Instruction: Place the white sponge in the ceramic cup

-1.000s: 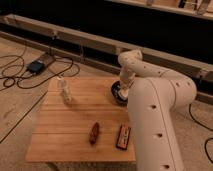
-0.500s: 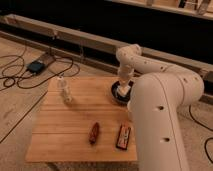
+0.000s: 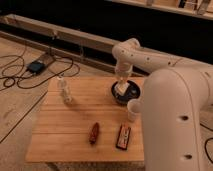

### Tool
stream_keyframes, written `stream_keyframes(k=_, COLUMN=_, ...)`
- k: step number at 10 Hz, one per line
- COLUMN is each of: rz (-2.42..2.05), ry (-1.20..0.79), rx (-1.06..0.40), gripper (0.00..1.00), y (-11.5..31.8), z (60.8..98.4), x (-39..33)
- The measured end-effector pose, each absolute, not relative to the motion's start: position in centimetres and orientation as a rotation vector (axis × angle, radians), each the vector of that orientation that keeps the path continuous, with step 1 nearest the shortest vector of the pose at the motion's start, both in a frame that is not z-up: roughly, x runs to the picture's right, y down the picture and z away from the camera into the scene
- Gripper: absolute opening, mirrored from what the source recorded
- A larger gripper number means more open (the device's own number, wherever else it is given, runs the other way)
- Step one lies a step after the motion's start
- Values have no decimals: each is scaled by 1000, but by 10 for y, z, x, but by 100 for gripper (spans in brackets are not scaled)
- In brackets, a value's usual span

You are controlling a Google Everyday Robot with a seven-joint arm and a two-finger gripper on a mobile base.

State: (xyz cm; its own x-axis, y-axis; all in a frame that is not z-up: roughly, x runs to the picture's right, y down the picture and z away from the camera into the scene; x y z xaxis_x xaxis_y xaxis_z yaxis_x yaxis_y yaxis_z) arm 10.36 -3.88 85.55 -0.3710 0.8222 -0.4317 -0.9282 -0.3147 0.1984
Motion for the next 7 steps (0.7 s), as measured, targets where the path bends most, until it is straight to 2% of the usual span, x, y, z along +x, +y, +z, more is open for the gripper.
stream_keyframes(k=7, rz=1921, ry=441, rx=-128, gripper=0, y=-17, z=761, x=105)
